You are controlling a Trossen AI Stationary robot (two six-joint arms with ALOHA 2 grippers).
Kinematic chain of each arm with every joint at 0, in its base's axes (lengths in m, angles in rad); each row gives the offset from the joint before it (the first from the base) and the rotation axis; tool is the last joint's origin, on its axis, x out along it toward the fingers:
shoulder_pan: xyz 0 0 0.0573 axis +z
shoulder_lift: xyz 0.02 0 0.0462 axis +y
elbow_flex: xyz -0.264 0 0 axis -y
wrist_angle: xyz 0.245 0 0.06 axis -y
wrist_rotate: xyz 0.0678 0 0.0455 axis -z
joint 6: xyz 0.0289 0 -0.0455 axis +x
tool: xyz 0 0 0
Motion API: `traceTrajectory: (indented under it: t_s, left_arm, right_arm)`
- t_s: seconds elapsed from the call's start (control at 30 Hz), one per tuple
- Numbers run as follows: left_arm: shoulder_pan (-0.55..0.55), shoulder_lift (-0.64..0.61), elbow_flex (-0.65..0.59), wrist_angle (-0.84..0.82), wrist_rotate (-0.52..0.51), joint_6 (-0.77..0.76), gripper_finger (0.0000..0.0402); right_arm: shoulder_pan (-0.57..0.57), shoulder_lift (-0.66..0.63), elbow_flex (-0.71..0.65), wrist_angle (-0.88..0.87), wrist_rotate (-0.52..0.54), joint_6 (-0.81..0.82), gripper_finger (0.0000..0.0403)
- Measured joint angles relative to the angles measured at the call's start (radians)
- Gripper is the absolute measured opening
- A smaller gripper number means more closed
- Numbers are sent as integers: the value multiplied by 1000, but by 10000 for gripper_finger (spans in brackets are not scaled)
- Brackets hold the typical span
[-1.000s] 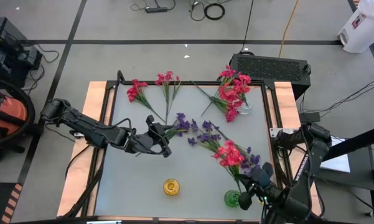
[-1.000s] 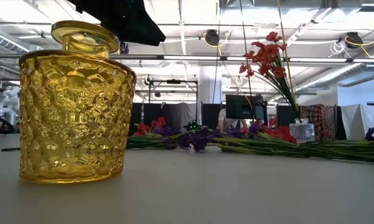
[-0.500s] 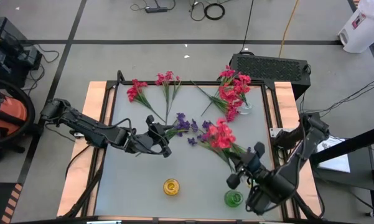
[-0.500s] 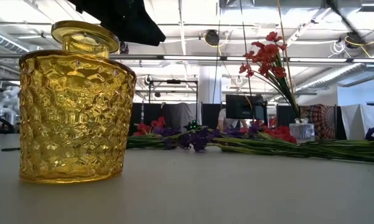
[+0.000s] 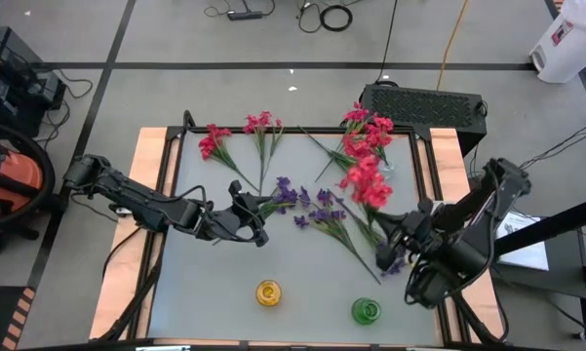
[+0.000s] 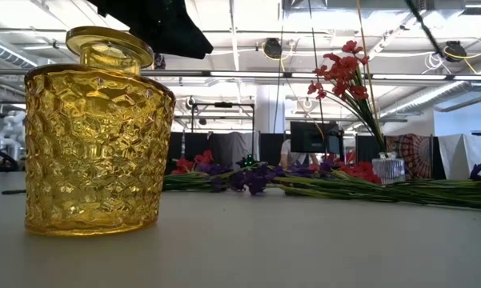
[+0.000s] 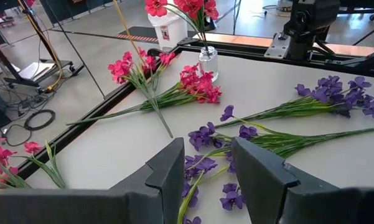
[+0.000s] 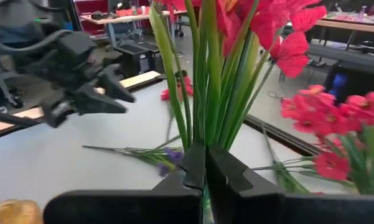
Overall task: Sort flowers into vase by color
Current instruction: Put the bottom red flower into the transparent vase
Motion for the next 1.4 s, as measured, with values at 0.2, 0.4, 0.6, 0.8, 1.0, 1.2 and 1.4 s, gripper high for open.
traceTrajectory:
  t_s: [0.2,0.4,0.6,0.8,1.0,1.2,1.4]
  left_arm:
    - [0,0,0,0,0,0,144]
    - [0,0,0,0,0,0,144]
    - [0,0,0,0,0,0,144]
    - [0,0,0,0,0,0,144]
    - [0,0,0,0,0,0,144]
    - [0,0,0,0,0,0,144]
    - [0,0,0,0,0,0,144]
  right_arm:
    - [-1,-161,-216,0,69,100,0]
    - [-3,-311,-422,-1,176,179,0]
    - [-53,-398,-544,1,268,203,0]
    - [-141,-454,-571,1,272,123,0]
    - [-224,-541,-571,1,271,6,0]
    - [-284,-629,-571,0,270,-103,0]
    - [-323,-691,-571,0,269,-171,0]
